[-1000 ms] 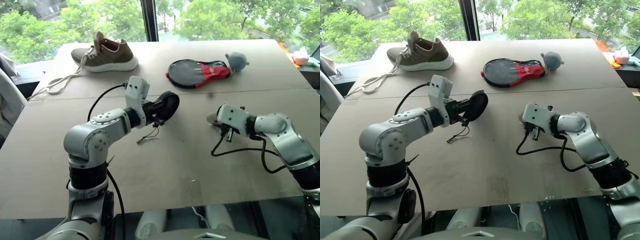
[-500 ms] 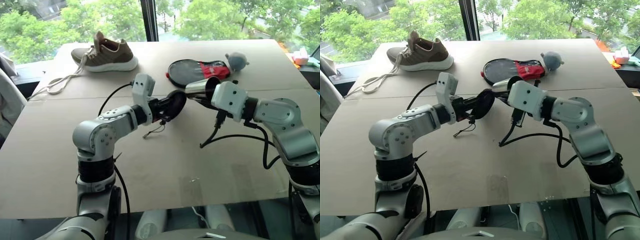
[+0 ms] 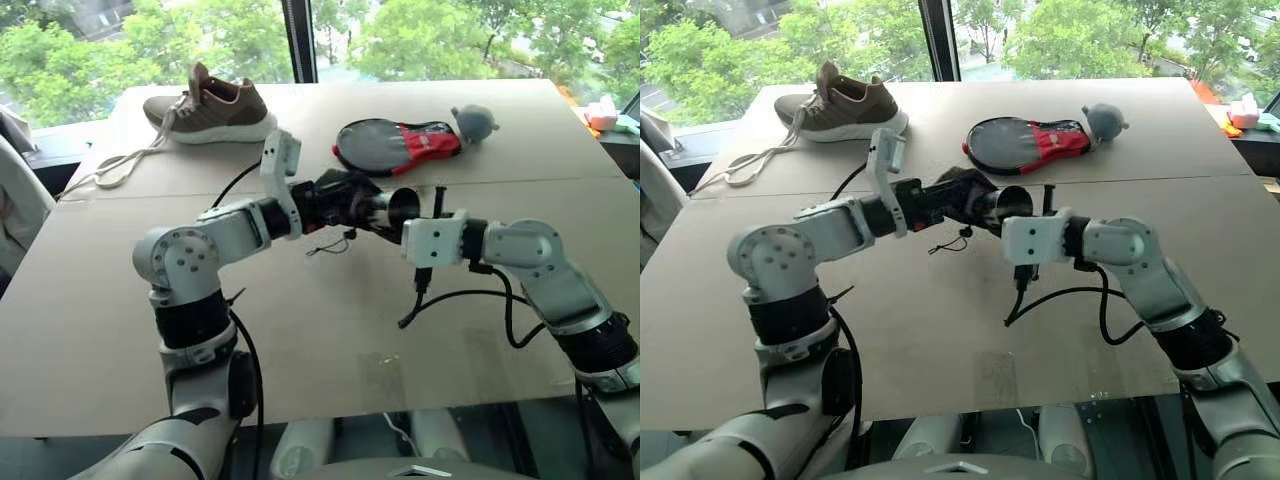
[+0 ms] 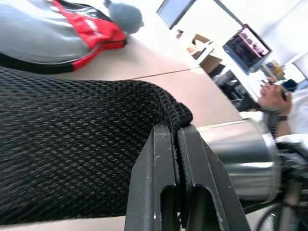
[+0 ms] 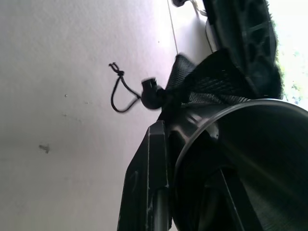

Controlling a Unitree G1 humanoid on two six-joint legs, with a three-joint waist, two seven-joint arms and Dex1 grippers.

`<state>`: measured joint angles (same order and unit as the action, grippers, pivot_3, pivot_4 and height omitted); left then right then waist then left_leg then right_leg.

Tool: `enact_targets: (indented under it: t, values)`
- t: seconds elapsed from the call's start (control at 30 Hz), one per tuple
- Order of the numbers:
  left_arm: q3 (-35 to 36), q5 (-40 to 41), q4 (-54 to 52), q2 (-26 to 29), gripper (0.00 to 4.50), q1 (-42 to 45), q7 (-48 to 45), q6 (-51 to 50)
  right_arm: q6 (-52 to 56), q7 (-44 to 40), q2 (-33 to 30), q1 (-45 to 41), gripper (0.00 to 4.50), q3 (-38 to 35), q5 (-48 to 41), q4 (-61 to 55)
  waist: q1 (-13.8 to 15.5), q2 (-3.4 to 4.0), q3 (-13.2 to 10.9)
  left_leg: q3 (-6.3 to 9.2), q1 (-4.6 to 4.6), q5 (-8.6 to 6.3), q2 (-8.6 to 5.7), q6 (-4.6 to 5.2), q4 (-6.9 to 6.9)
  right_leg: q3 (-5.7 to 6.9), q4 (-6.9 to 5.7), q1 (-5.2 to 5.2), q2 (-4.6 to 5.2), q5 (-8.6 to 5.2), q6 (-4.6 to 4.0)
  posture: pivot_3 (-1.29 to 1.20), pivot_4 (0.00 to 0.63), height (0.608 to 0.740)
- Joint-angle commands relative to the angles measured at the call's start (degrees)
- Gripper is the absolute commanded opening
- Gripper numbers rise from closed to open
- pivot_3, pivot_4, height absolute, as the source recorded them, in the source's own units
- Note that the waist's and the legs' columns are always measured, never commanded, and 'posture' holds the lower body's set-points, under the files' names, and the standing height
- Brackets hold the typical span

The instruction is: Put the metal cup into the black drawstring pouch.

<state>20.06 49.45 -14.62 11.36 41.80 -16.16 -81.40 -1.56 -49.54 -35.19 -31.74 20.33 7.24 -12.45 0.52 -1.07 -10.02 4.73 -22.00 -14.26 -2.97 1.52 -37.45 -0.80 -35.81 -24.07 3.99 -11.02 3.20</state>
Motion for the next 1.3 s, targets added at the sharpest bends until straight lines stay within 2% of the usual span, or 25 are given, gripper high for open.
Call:
enact_targets:
  t: [0.03,0.2,0.37,0.5,0.63,0.73,0.83,0.97,1.17,1.23,1.3]
  values:
    - [1.85,3.65,-2.14,-0.45,0.0,1.63,0.87,-2.13,-4.49,1.22,-0.21,-1.5,0.07,0.08,3.67,0.67,-0.22,0.0,0.0,0.0,0.0,0.0,0.0,0.0,0.0,-0.01,0.0,0.0,0.0,0.0,0.0,0.0,0.15,0.736]
    - [2.15,6.19,-1.9,-1.19,0.0,1.48,2.05,-3.48,-12.16,4.36,-0.03,-4.1,0.07,2.06,11.89,4.04,-0.86,0.0,0.0,0.0,0.02,0.03,0.0,-0.06,0.0,-0.02,-0.02,0.0,-0.02,0.0,0.0,0.0,0.15,0.736]
    - [3.57,9.6,-0.9,-2.18,0.0,1.96,1.57,-1.68,-20.75,11.28,1.23,-6.92,0.07,3.52,21.05,7.06,-1.06,-0.01,0.0,0.02,0.02,0.06,0.0,-0.11,0.0,-0.02,-0.02,0.0,-0.02,0.0,0.0,0.0,0.15,0.736]
    - [3.88,11.14,0.17,-2.67,0.0,2.08,2.53,-1.74,-22.58,16.78,4.18,-7.8,0.07,3.08,24.59,9.86,-1.09,-0.01,-0.01,0.02,0.04,0.08,0.01,-0.14,0.01,-0.05,-0.03,0.0,-0.03,0.0,-0.01,0.0,0.15,0.736]
    - [4.89,15.04,0.57,-3.04,0.0,2.34,2.66,-2.38,-11.55,17.52,14.65,-2.83,0.07,-1.98,10.86,9.84,-1.16,-0.15,0.07,0.07,0.04,0.09,0.04,-0.15,0.03,-0.04,-0.03,0.0,-0.07,0.0,-0.02,0.0,0.15,0.736]
    - [4.67,16.75,0.43,-2.17,0.0,1.96,2.84,-2.19,-2.63,18.86,24.29,-0.38,0.07,-8.85,-4.52,8.05,-1.34,-0.14,0.07,0.07,0.05,0.1,0.07,-0.17,0.07,-0.08,-0.06,-0.03,-0.09,0.01,-0.04,0.0,0.15,0.736]
    - [4.23,18.31,0.08,-1.24,0.0,1.26,2.91,-1.72,7.18,18.46,30.04,1.68,0.07,-15.09,-18.86,5.26,-1.19,-0.14,0.07,0.08,0.03,0.1,0.02,-0.17,0.05,-0.1,-0.08,-0.04,-0.07,0.02,-0.04,0.0,0.15,0.736]
    - [3.21,18.74,-0.45,-0.1,0.0,0.59,3.6,-0.78,18.87,21.33,34.66,2.73,0.07,-21.54,-34.23,2.03,-1.16,-0.15,0.07,0.17,0.06,0.1,-0.04,-0.16,0.06,-0.05,-0.08,0.01,-0.04,0.02,-0.04,0.0,0.15,0.736]
    - [1.38,20.15,0.62,0.79,0.0,0.52,3.92,0.16,34.51,30.5,40.51,2.29,0.07,-28.49,-55.69,-1.78,-1.35,-0.13,0.07,0.17,0.06,0.1,0.02,-0.17,0.18,-0.09,-0.14,-0.08,-0.13,0.02,-0.07,0.0,0.15,0.736]
    - [1.19,20.7,0.87,0.97,0.0,0.48,4.25,0.8,37.35,33.75,41.94,2.22,0.07,-29.92,-61.05,-2.29,-1.34,-0.13,0.07,0.14,0.03,0.1,0.02,-0.16,0.2,-0.12,-0.15,-0.14,-0.13,0.02,-0.07,0.0,0.15,0.736]
    - [1.15,21.23,1.22,0.94,0.0,0.69,4.31,1.65,37.73,33.72,40.87,2.37,0.07,-28.72,-60.12,-2.86,-1.35,-0.12,0.07,0.11,0.02,0.1,0.02,-0.16,0.21,-0.13,-0.14,-0.15,-0.14,0.02,-0.07,0.0,0.15,0.736]
